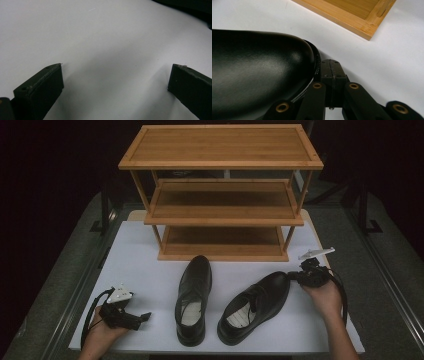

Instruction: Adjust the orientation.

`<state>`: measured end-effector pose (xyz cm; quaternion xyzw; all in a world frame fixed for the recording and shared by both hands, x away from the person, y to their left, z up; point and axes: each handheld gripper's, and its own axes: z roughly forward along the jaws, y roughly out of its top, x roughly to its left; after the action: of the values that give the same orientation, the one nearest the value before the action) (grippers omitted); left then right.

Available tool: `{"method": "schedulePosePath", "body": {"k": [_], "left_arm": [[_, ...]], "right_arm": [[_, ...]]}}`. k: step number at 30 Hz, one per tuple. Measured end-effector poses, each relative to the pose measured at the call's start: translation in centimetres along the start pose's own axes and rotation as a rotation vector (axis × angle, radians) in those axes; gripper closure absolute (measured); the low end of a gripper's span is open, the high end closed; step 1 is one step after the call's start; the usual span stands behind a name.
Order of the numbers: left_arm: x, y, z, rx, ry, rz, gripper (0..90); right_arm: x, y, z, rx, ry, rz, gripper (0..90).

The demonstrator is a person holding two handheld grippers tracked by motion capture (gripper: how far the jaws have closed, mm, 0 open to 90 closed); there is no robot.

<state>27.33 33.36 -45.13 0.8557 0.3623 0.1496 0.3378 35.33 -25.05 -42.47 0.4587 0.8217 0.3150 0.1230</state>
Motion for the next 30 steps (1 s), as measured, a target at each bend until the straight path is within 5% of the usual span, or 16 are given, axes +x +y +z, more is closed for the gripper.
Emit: {"method": "schedulePosePath", "body": {"k": [12, 21, 30], "left_arm": [[0.0, 0.0, 0.0, 0.001, -0.001, 0.0, 0.0], [0.0, 0.0, 0.0, 0.002, 0.0, 0.001, 0.0], [0.0, 0.0, 0.0, 0.002, 0.0, 0.0, 0.0]], "right_arm": [[0.5, -3.0, -3.0, -0.056, -0.003, 0.051, 89.7], [3.3, -6.2, -4.8, -0.09, 0.08, 0.058, 89.7], [5.3, -6.8, -3.6, -0.087, 0.165, 0.029, 89.7]]}}
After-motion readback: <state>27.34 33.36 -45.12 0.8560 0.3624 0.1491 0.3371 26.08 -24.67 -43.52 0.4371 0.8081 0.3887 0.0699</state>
